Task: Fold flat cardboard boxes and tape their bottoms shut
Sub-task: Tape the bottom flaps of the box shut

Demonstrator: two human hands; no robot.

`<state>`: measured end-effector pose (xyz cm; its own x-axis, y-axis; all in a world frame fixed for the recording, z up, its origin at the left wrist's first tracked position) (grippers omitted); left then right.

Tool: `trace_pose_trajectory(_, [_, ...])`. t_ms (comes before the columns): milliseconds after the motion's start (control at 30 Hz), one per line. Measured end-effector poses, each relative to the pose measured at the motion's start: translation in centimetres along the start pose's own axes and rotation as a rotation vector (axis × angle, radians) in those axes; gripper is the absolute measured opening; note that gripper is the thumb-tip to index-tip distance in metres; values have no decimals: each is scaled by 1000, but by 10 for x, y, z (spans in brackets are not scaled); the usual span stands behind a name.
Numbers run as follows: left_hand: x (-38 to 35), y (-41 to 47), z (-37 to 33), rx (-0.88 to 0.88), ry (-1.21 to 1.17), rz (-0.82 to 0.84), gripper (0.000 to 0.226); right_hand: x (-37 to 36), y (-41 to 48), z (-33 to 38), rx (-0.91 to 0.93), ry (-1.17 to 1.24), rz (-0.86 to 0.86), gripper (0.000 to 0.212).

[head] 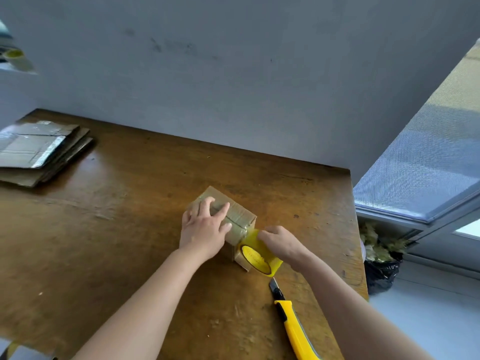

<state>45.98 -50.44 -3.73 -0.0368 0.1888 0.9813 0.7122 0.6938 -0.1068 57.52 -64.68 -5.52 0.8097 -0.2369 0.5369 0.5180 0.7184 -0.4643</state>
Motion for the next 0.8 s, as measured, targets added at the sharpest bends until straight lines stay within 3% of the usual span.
trace_pose_trajectory(167, [3, 19, 13, -26, -84, 96, 56, -42, -11, 14, 29, 253, 174, 24])
trace_pose_trajectory(300, [-4, 20, 16, -60, -31, 121, 78, -62, -10, 15, 7, 317, 54, 23])
trace_pose_trajectory(467, [-3, 20, 17, -76, -24, 121, 77, -66, 6, -2, -171, 102, 21, 33])
trace_pose_trajectory(567, [-1, 18, 15, -80, 3, 109, 80, -70, 13, -7, -248, 100, -2, 43])
trace_pose_trajectory(700, [2, 17, 10, -92, 62, 69, 91, -75, 7, -8, -227, 64, 16, 69])
trace_pose_trajectory(800, [3, 18, 4, -89, 98, 36, 95, -76, -3, -9, -184, 183, 85, 62])
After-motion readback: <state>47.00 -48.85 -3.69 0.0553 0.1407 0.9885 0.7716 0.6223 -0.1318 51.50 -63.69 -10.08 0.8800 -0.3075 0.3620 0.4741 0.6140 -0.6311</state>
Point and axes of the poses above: each hand's wrist, its own y-axis towards the middle knuckle, its own x-axis out of the back of the hand, z = x × y, the point moved 9 cm from there along y, towards the middle knuckle, and after that the axes turned 4 degrees about x, right-handed, at the moved point
